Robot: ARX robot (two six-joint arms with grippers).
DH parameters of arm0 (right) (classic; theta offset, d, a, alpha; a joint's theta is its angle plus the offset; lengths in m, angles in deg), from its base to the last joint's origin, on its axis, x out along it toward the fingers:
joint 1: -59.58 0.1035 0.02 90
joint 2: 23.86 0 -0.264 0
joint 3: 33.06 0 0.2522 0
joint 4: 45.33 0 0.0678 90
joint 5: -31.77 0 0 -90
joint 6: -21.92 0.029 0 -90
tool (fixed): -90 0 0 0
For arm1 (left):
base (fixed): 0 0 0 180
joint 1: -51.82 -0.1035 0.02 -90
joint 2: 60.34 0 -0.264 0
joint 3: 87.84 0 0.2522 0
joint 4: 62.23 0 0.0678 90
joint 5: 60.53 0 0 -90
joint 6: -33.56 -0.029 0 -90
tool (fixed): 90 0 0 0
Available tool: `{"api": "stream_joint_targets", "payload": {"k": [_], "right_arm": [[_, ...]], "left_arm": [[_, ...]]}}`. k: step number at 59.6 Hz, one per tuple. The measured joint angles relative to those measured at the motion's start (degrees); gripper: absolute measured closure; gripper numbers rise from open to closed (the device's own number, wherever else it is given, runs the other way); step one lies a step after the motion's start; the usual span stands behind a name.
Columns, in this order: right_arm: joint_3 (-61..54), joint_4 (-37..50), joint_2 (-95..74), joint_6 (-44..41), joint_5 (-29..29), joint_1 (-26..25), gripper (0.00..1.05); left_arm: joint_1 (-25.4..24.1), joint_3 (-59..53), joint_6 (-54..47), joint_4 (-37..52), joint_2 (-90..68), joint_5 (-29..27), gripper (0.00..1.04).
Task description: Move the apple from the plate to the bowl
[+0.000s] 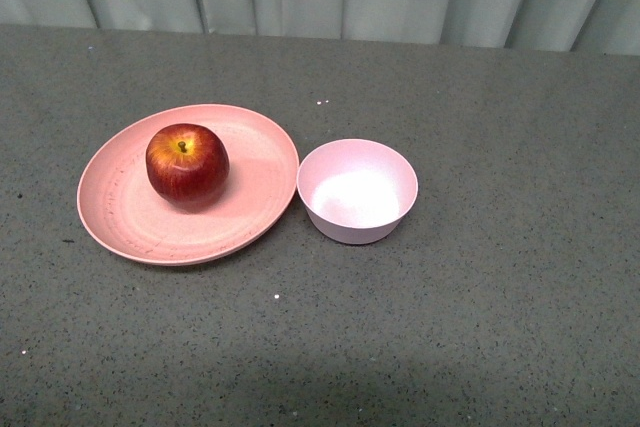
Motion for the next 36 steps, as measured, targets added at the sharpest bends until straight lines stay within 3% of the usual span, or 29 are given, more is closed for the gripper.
{"api": "stream_joint_targets", "payload": {"k": [2,15,21,28,32,36], "right_arm": [[0.00,-0.02,0.00,-0.02,0.00,0.00,1.01],[0.00,-0.04,0.04,0.00,0.00,0.00,0.59],[0.00,-0.07,0.04,0.00,-0.02,0.00,0.33],[0.02,-0.07,0.04,0.00,0.00,0.00,0.10],[0.00,-0.07,0.04,0.02,-0.02,0.00,0.10],[0.00,-0.07,0.04,0.04,0.00,0.00,0.09]], "left_arm": [[0.00,0.00,0.00,0.00,0.00,0.00,0.07],[-0.98,0.20,2.86,-0.70,-6.49,0.70,0.07],[-1.99,0.96,3.26,13.31,-21.92,2.80,0.07],[-0.22,4.09,2.73,30.27,-41.94,2.82,0.07],[2.19,7.74,2.38,40.04,-56.72,3.02,0.07],[3.91,11.61,2.43,43.45,-67.08,2.56,0.07]]}}
